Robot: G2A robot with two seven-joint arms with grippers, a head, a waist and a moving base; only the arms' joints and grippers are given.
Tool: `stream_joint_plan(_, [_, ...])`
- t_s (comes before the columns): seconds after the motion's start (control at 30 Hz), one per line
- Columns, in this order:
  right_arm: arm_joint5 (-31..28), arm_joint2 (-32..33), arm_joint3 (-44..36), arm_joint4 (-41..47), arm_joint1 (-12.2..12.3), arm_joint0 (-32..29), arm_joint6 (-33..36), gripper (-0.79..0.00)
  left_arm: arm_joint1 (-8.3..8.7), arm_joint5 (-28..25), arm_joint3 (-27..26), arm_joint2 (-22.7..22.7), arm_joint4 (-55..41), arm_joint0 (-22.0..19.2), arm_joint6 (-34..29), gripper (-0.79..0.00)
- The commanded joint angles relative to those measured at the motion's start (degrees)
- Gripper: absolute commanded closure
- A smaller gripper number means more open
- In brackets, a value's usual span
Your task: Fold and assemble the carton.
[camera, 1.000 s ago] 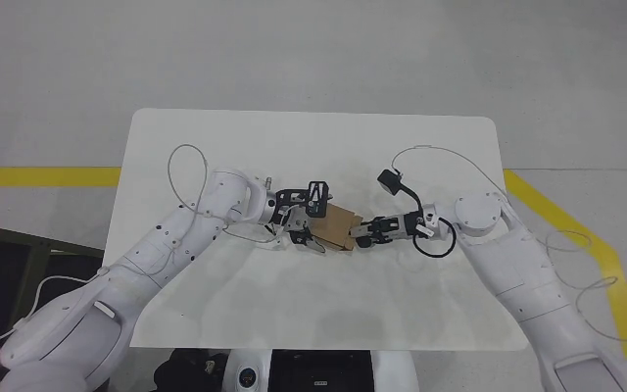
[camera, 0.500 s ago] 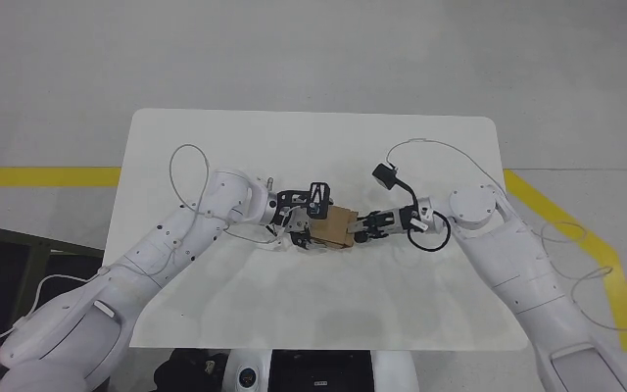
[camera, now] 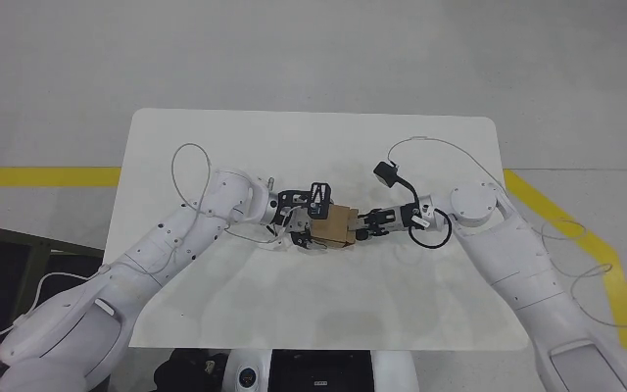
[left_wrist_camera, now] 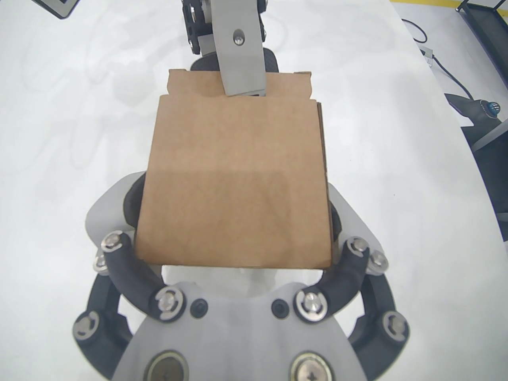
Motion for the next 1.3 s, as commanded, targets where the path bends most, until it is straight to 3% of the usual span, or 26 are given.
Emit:
stream_joint_plan(0.0, [-0.1,0.3,-0.2,0.1,0.1,-0.3,0.0,-0.197,0.0,0.0,0.0,0.1,0.0,-0.1,0.1,-0.785])
stream_joint_plan(0.5, [0.0,2.1,-2.2,0.7,0.7,-1.7,-0.2,-0.163,0.03,0.0,0.7,0.5,-0.1,-0.4,0.3,-0.785])
stream_joint_plan(0.7, [0.2,2.8,-3.0,0.7,1.1,-2.9,-0.1,-0.099,0.1,0.0,0.8,0.6,-0.1,-0.3,0.3,-0.785])
stream_joint_plan(1.27, [2.0,2.4,-3.8,-0.8,1.3,-2.9,-0.3,-0.089,0.32,0.0,0.6,0.9,-0.4,-0.4,0.1,-0.785])
